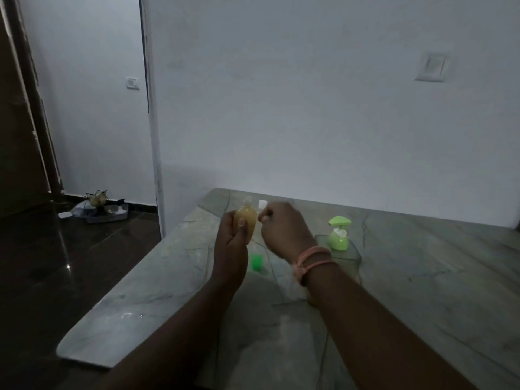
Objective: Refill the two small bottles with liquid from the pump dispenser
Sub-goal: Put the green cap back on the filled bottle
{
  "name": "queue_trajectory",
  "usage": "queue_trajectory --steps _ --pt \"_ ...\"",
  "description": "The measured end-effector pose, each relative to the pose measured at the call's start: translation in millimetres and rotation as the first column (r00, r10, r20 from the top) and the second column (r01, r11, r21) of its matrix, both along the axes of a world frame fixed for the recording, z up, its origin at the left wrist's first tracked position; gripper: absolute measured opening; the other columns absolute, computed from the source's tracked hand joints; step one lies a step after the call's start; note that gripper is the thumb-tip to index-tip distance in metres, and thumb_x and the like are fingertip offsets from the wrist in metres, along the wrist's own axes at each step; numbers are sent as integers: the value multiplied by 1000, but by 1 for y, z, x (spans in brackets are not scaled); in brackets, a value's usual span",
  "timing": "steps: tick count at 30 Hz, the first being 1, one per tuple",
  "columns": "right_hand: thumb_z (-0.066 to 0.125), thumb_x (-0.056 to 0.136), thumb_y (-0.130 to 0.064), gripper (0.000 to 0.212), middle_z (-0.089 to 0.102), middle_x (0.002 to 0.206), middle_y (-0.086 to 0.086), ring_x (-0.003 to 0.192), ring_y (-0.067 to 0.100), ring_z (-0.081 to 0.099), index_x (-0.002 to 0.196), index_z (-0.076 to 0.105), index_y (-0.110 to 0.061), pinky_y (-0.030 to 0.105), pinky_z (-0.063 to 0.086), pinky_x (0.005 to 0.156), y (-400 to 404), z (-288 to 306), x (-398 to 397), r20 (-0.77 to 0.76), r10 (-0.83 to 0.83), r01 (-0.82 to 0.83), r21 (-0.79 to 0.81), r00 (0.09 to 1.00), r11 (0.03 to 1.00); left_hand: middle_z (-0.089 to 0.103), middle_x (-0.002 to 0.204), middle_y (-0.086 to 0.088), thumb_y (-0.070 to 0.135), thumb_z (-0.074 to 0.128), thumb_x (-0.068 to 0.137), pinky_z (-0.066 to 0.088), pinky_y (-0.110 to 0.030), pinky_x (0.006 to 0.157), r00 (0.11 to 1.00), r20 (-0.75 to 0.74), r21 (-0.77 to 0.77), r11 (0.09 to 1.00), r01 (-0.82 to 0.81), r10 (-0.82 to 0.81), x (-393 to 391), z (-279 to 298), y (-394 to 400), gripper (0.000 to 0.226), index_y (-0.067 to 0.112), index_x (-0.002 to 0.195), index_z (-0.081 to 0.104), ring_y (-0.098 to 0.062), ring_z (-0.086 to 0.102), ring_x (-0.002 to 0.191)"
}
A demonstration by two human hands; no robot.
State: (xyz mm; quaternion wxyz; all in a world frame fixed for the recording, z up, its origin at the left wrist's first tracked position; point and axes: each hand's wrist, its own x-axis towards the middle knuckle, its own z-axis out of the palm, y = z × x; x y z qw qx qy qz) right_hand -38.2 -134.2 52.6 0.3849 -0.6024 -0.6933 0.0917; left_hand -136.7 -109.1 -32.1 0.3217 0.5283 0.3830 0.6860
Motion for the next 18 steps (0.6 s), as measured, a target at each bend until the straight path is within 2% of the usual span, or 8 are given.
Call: queue_trajectory --steps 3,5,8,10,14,16,18 --pt "57 89 -13 18 65 103 11 98 25 61 104 66 -9 33 51 84 7 -36 -8 65 -59 63 -61 996 996 58 101 0 22 41 108 43 -28 72 994 10 -75 992 -104 105 -6 -3 7 16 16 118 52 -17 55 91" --pt "61 88 -20 26 59 113 12 104 28 57 112 61 -9 34 48 88 13 -54 -10 123 -72 87 -121 990 989 57 102 2 24 41 108 41 -25 71 990 12 -114 984 -135 138 -8 -4 10 15 20 118 51 -11 55 91" --pt "65 87 -25 33 56 119 11 109 27 54 117 59 -12 36 47 94 20 -75 -9 157 -42 75 -211 987 975 58 104 2 25 41 108 41 -25 71 991 2 -125 983 -133 135 -7 -6 12 19 18 120 53 -9 55 92" --pt "65 87 -24 30 58 119 7 108 23 55 115 61 -16 34 47 95 23 -85 -7 158 -14 47 -207 987 977 58 103 4 25 42 107 40 -24 71 993 -13 -114 986 -118 117 -5 -7 13 17 19 118 54 -7 55 93" --pt "67 86 -19 21 65 105 1 93 13 60 107 64 -16 19 43 76 32 -82 -6 15 -16 17 -67 1000 998 58 101 8 23 42 107 42 -20 70 995 -35 -99 990 -95 92 -4 -9 17 12 25 111 53 -3 55 91" --pt "65 88 -13 18 64 99 -3 81 -1 56 105 63 -16 9 39 67 38 -70 -4 -119 -29 35 48 992 998 59 102 7 23 43 107 44 -22 73 996 -43 -88 993 -84 80 -3 -10 20 12 25 112 54 -6 56 93" --pt "62 90 -13 17 60 96 -9 77 -6 53 106 60 -18 5 39 66 42 -57 -3 -253 -27 71 170 967 983 58 104 8 24 43 107 45 -23 76 995 -58 -83 993 -85 80 -2 -11 24 12 27 113 53 -8 56 96"
